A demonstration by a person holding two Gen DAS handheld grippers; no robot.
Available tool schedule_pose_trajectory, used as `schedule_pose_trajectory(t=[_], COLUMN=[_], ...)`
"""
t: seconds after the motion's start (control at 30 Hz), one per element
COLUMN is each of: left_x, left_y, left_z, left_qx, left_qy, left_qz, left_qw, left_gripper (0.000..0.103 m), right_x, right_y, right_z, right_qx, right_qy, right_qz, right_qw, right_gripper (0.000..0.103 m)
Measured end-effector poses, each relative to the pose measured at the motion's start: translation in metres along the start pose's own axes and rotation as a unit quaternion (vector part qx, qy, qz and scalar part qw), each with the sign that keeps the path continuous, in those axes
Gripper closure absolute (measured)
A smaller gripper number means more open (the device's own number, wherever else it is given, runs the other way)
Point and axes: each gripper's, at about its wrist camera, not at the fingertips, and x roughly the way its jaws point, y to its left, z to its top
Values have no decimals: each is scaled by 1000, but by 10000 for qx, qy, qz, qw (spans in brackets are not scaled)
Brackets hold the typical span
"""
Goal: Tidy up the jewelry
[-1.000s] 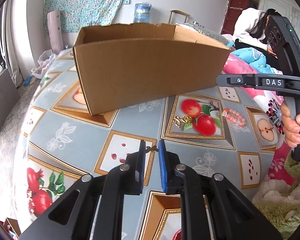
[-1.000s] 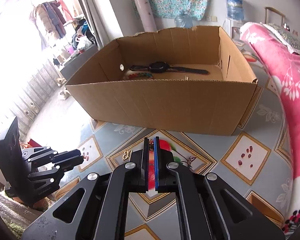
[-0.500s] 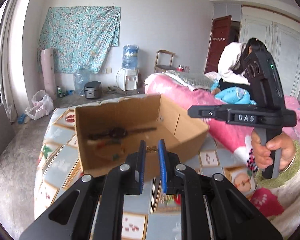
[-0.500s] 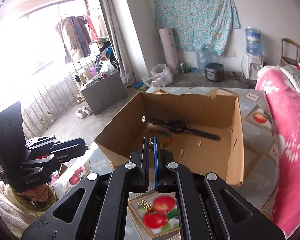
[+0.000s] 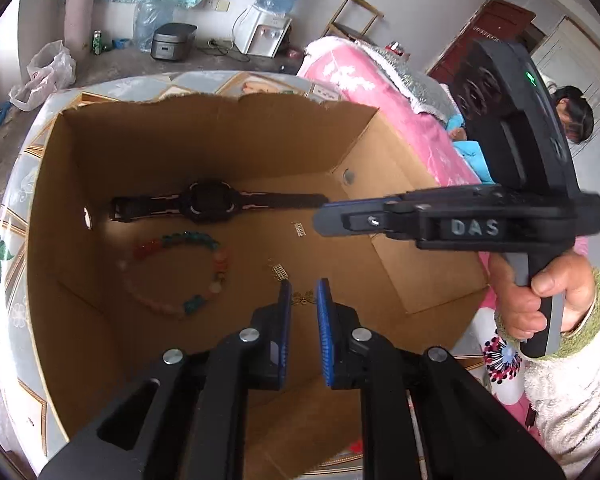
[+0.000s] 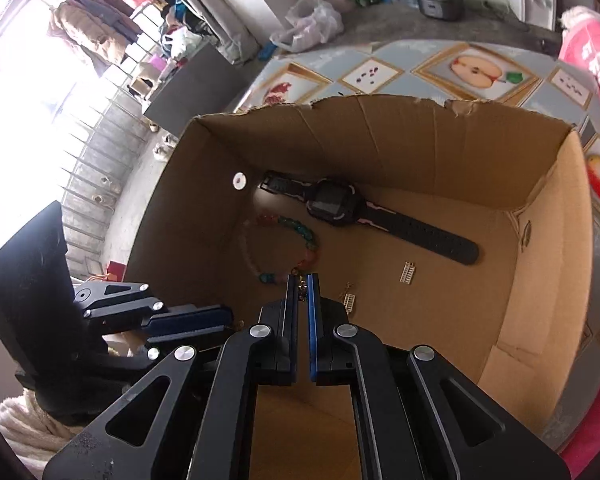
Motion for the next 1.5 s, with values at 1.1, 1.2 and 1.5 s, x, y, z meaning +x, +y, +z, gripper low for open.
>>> schedule_pose_trajectory(t=[1.1,1.2,1.5], left_x=[-131,-134,-47], left_y=[-21,-18,-6], left_z=[-92,-128,-188], left_qx=[332,142,187], left_qy=[-1577,-1674,-626], left_qz=[373,371,1606], left_qw=[9862,9851,9849], left_gripper=[33,27,26], right_x=[-142,-134,-28], right_y=[41,41,42], right_z=[-121,-155,-195], right_qx=[-742,-661,-627], right_qy=[-2093,-2055,-1252], right_qz=[158,240,-362], right_qw=[9749,9761,9895], right_gripper=[49,49,49])
